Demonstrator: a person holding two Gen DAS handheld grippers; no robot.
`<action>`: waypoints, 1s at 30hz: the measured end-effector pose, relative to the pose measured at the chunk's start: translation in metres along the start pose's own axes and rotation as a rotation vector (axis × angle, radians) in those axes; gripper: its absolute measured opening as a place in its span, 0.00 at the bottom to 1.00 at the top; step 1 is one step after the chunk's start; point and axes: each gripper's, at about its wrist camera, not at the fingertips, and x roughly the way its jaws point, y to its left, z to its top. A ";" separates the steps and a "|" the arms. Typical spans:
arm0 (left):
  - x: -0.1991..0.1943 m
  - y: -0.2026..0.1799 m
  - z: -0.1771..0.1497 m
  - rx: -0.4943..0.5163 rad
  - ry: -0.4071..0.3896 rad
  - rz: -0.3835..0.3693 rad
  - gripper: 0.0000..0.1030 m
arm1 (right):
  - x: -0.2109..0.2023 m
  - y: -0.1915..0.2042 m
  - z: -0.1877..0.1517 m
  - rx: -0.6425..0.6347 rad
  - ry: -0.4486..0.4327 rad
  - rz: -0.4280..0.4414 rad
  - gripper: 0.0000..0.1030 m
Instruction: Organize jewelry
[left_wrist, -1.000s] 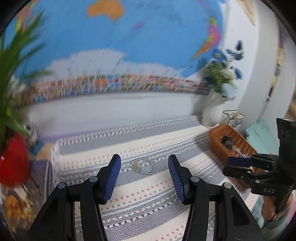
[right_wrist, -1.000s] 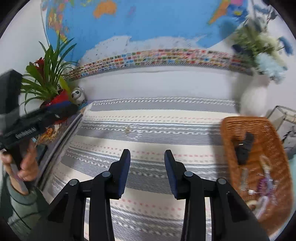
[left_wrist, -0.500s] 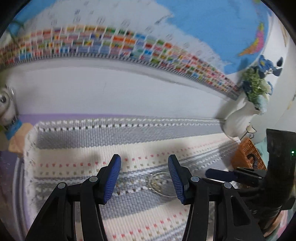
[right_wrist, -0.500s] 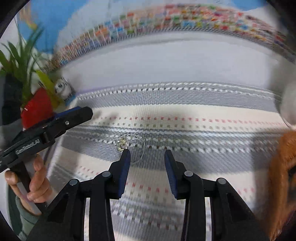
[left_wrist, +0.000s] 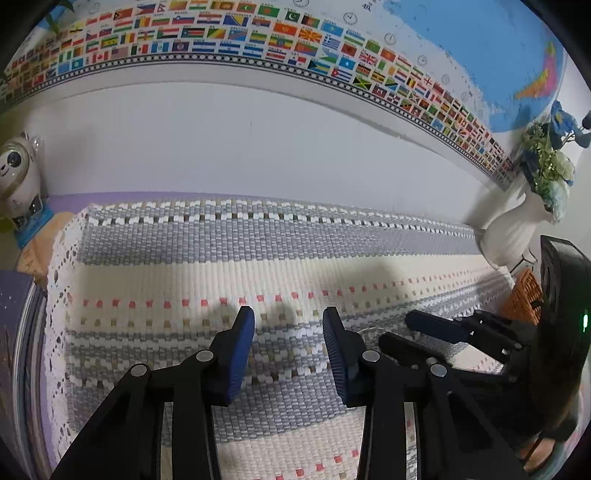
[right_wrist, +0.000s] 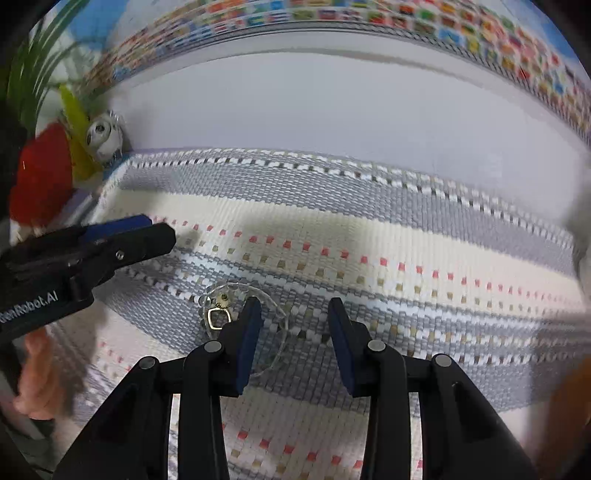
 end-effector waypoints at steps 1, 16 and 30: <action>0.001 0.000 0.000 -0.002 0.007 -0.005 0.38 | 0.001 0.005 0.000 -0.023 -0.008 -0.015 0.29; 0.003 -0.007 -0.003 0.035 0.025 -0.087 0.38 | -0.039 -0.017 -0.001 0.089 -0.115 0.092 0.08; 0.016 -0.022 -0.010 0.089 0.064 -0.132 0.38 | -0.070 -0.045 -0.011 0.177 -0.093 0.149 0.08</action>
